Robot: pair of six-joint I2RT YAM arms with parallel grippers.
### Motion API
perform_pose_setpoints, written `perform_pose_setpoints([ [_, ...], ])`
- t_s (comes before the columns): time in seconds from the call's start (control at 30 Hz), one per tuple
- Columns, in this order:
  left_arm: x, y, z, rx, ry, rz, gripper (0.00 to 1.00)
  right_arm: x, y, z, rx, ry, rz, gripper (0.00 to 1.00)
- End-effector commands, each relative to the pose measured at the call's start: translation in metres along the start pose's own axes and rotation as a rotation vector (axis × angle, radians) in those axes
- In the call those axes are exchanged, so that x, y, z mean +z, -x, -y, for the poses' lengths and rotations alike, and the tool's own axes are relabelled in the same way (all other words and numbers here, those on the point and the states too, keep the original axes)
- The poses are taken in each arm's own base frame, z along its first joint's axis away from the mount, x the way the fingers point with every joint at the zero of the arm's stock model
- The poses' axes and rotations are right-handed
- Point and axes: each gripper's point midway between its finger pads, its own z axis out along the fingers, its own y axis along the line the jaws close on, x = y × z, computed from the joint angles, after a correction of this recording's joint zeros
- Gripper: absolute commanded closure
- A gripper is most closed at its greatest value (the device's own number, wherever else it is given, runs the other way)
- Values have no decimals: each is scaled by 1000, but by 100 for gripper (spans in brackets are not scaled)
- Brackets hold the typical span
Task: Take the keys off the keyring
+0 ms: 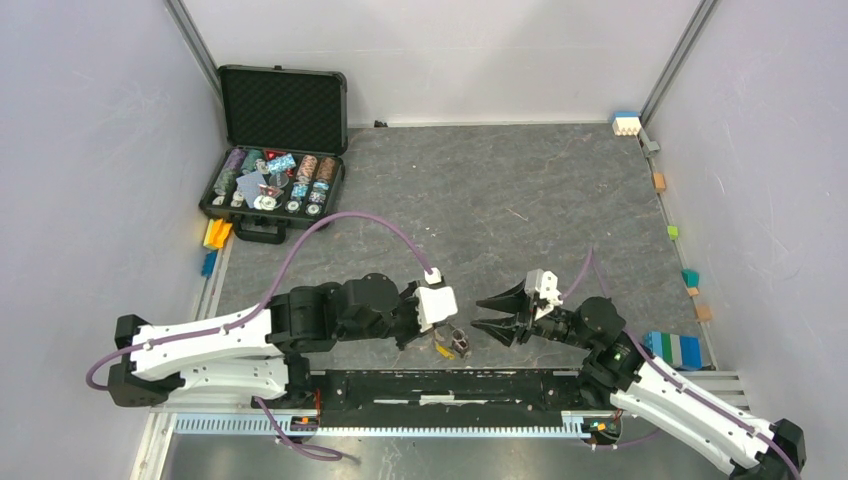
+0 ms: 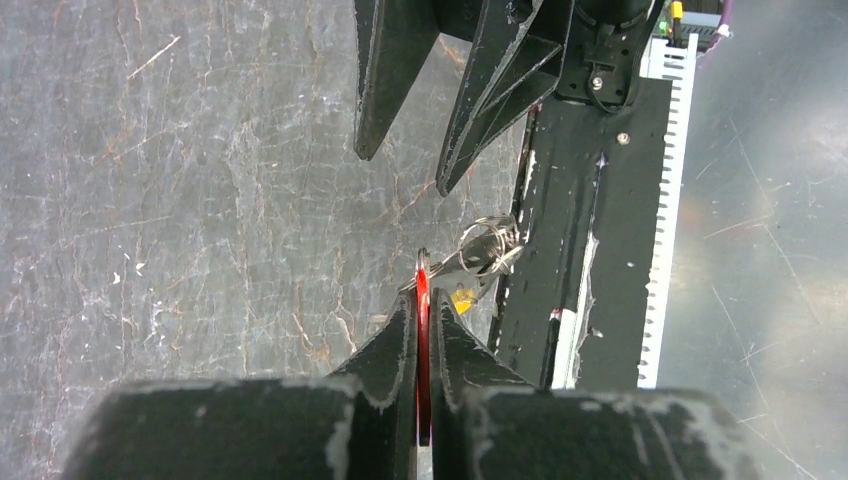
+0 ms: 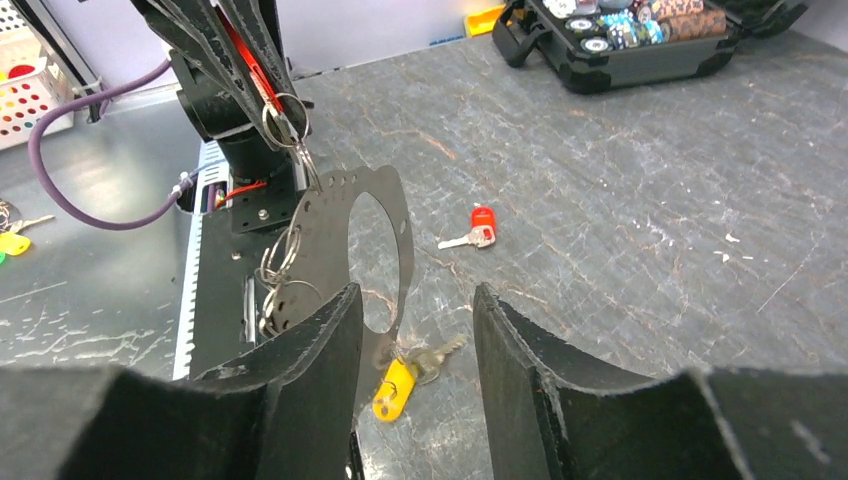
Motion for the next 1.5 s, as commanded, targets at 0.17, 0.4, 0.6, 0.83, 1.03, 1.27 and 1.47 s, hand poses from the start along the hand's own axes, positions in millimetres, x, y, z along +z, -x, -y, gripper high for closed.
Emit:
perform_pose_setpoints([
  [0.17,-1,15,-5,10,15,17,98,3,21,-4,-12,18,22,53],
  [0.4,2,16,-21,-47,114,15,98,3,31,-16,47,71,36,49],
  [0.6,7,20,-30,-81,167,22,98,11,16,-20,147,98,-21,46],
  [0.83,14,19,-38,-108,209,7,98,12,28,-18,162,86,42,41],
  [1.03,18,18,-42,-166,226,30,98,11,19,-6,179,12,41,39],
  [1.27,26,14,-51,-225,253,25,98,7,0,16,195,-119,1,38],
  [1.47,23,6,-66,-274,304,23,98,-21,-26,80,194,-529,-115,34],
])
